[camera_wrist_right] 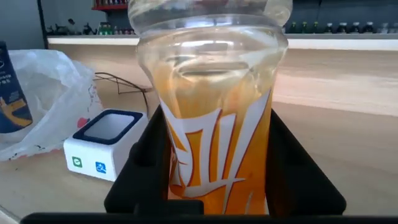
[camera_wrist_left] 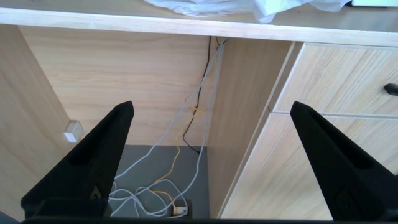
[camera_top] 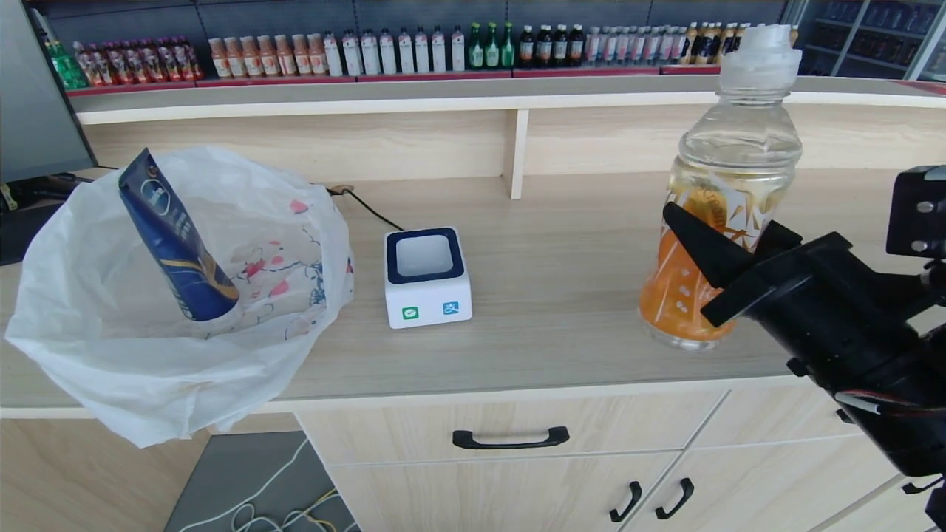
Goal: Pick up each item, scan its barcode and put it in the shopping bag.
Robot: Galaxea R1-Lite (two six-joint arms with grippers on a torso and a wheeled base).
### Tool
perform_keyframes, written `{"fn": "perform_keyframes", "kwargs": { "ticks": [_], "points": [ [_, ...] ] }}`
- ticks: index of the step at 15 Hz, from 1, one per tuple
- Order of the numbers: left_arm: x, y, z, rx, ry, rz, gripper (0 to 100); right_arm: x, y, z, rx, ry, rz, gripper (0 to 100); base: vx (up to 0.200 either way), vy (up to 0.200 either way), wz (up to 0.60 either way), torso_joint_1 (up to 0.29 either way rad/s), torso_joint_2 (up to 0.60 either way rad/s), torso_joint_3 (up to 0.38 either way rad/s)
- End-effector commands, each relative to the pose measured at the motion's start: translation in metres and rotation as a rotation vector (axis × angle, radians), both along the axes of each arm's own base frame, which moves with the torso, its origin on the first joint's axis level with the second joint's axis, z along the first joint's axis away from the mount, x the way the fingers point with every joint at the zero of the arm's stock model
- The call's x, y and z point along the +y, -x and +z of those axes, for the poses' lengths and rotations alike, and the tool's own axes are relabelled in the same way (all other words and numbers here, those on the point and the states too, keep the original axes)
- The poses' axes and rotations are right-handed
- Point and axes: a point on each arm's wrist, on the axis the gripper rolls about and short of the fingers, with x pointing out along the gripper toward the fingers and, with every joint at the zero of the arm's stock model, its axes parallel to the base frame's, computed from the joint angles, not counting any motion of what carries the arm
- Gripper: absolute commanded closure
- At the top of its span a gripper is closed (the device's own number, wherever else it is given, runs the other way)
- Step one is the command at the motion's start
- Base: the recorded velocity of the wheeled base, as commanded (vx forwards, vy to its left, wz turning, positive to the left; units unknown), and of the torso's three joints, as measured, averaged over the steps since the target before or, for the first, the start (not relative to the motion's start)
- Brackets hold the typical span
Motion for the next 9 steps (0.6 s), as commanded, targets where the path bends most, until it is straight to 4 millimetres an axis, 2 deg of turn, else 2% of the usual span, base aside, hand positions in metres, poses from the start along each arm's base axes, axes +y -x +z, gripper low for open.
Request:
{"fn": "perform_keyframes", "kwargs": {
  "ticks": [1, 9],
  "points": [
    [0.0, 0.0, 0.0, 0.0, 0.001, 0.0, 0, 0.0, -0.001, 0.003, 0.011, -0.043, -0.024, 100, 0.0, 0.0, 0.0, 0.0, 0.0, 0.0],
    [0.0, 0.0, 0.0, 0.0, -0.002, -0.001, 0, -0.002, -0.008, 0.017, -0.028, -0.098, -0.048, 100, 0.0, 0.0, 0.0, 0.0, 0.0, 0.0]
  ]
}}
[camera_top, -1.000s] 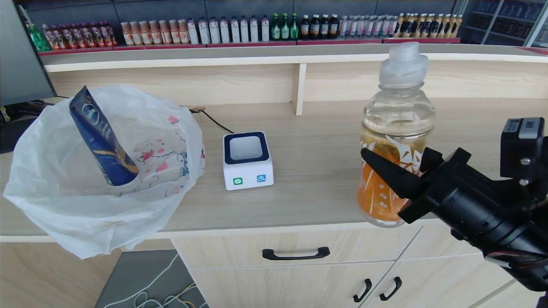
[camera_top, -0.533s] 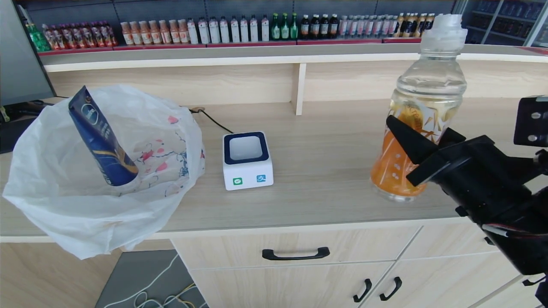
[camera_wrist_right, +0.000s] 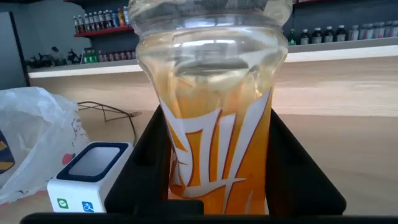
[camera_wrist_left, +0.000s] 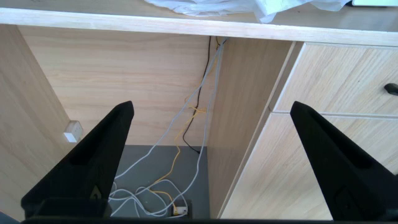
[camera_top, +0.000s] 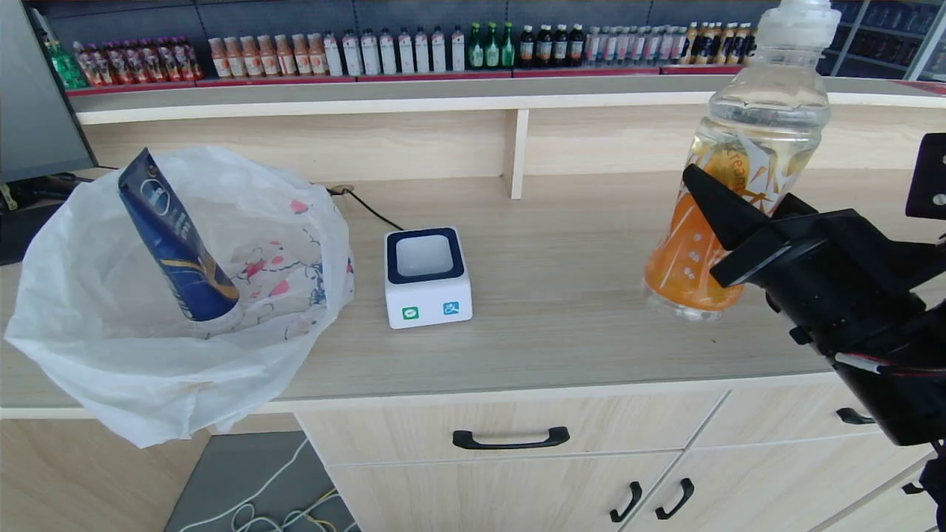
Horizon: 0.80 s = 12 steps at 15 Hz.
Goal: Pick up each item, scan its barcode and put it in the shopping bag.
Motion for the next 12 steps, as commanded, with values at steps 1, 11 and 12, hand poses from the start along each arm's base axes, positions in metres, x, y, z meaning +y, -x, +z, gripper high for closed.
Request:
{"fn": "perform_keyframes", "kwargs": {
  "ticks": [1, 11, 12],
  "points": [
    [0.0, 0.0, 0.0, 0.0, 0.0, 0.0, 0, 0.0, 0.0, 0.001, -0.006, -0.003, -0.001, 100, -0.2, 0.0, 0.0, 0.002, 0.0, 0.002],
    [0.0, 0.0, 0.0, 0.0, 0.003, 0.0, 0, -0.005, 0.008, 0.012, -0.047, -0.018, -0.006, 100, -0.04, 0.04, 0.0, 0.001, 0.0, 0.001],
    [0.0, 0.0, 0.0, 0.0, 0.005, 0.002, 0, -0.006, 0.008, 0.012, -0.047, -0.018, -0.007, 100, 0.0, 0.2, 0.0, -0.002, -0.01, 0.007]
  ]
}}
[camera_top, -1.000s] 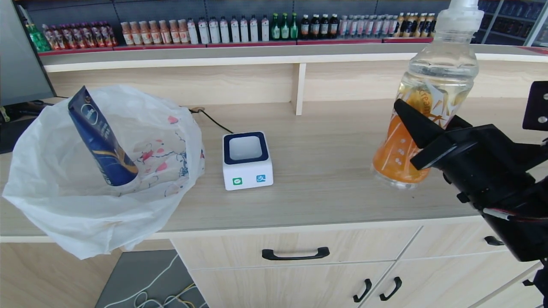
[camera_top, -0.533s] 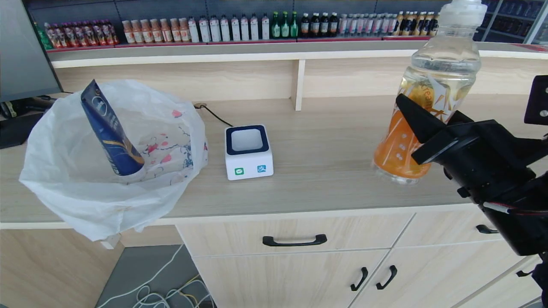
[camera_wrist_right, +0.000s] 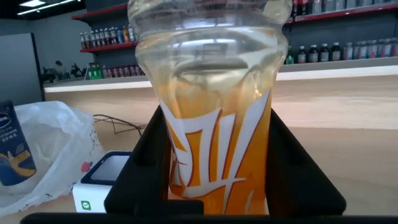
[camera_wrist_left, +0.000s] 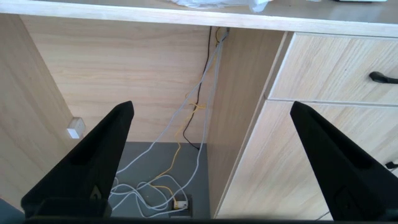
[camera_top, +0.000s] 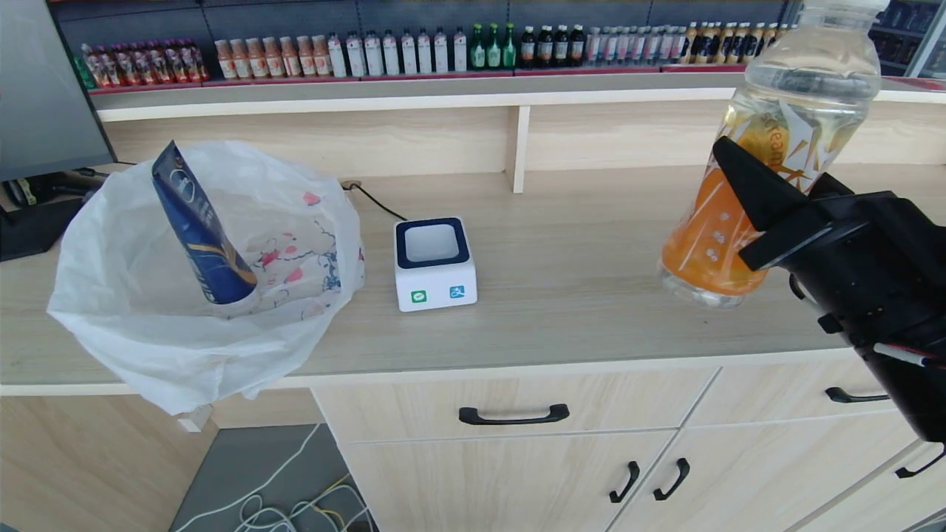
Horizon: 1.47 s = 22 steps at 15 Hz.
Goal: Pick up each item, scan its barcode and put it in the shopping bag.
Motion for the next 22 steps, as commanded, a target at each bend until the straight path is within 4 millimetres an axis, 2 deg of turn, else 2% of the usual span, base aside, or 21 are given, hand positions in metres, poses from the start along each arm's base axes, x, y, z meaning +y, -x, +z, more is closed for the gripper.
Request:
{"fn": "perform_keyframes", "kwargs": {
  "ticks": [1, 15, 19, 22],
  "points": [
    [0.0, 0.0, 0.0, 0.0, 0.003, -0.002, 0, -0.001, 0.003, 0.001, -0.001, 0.001, 0.0, 100, 0.0, 0.2, 0.0, 0.022, 0.02, -0.012],
    [0.0, 0.0, 0.0, 0.0, -0.002, -0.002, 0, -0.005, -0.004, 0.0, 0.003, 0.003, -0.028, 100, 0.0, 0.2, 0.0, 0.004, 0.0, 0.001],
    [0.0, 0.0, 0.0, 0.0, -0.001, -0.002, 0, -0.006, -0.003, -0.001, 0.0, 0.023, -0.039, 100, 0.0, 0.0, 0.0, 0.0, 0.0, 0.0],
    [0.0, 0.0, 0.0, 0.0, -0.001, -0.002, 0, -0.008, -0.013, -0.003, 0.006, 0.035, -0.073, 100, 0.0, 0.0, 0.0, 0.0, 0.0, 0.0]
  ]
}}
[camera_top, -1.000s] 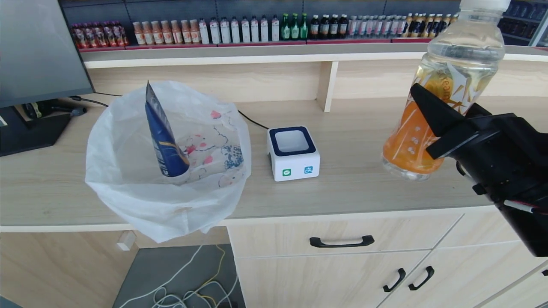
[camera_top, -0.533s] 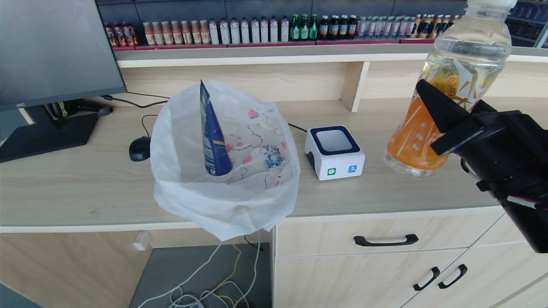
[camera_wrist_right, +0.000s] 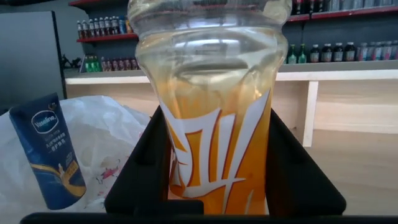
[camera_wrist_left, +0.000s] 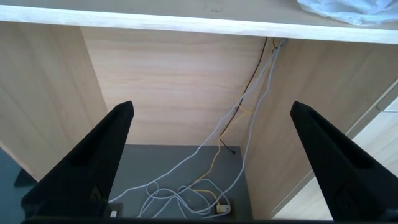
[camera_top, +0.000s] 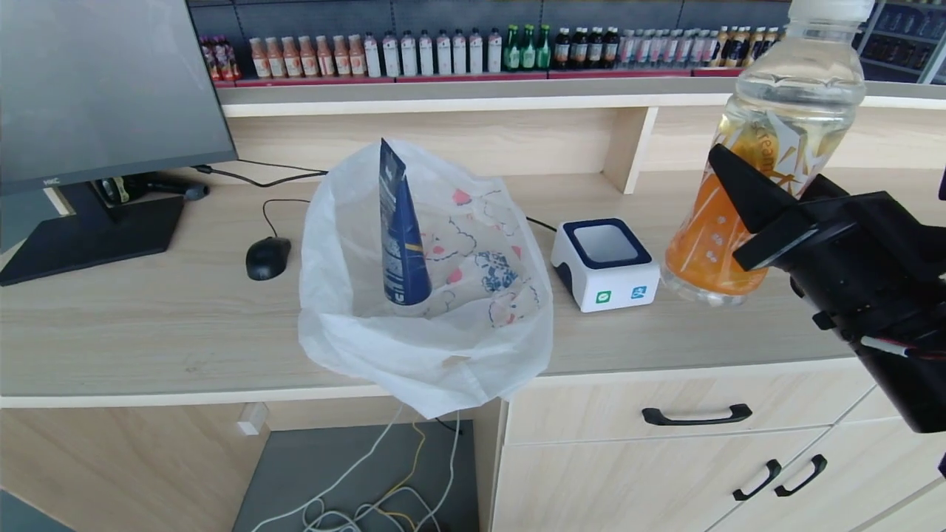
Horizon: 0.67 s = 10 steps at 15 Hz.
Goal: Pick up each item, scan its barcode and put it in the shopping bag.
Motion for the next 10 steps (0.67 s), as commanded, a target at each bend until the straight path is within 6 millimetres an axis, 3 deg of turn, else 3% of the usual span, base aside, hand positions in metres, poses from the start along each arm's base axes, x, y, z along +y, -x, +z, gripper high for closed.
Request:
{"fn": "perform_keyframes", "kwargs": {
  "ticks": [1, 4, 6, 10],
  "points": [
    [0.0, 0.0, 0.0, 0.0, 0.0, 0.001, 0, -0.003, -0.012, -0.005, 0.017, 0.008, -0.036, 100, 0.0, 0.0, 0.0, 0.0, 0.0, 0.0],
    [0.0, 0.0, 0.0, 0.0, 0.0, 0.001, 0, -0.015, -0.028, -0.002, -0.002, 0.034, -0.12, 100, 0.0, 0.0, 0.0, 0.0, 0.0, 0.0],
    [0.0, 0.0, 0.0, 0.0, 0.0, 0.003, 0, -0.012, -0.042, 0.001, -0.017, 0.023, -0.133, 100, 0.0, 0.0, 0.0, 0.0, 0.0, 0.0],
    [0.0, 0.0, 0.0, 0.0, 0.0, 0.003, 0, -0.016, -0.046, -0.026, 0.099, 0.01, -0.119, 100, 0.0, 0.0, 0.0, 0.0, 0.0, 0.0]
  ]
}}
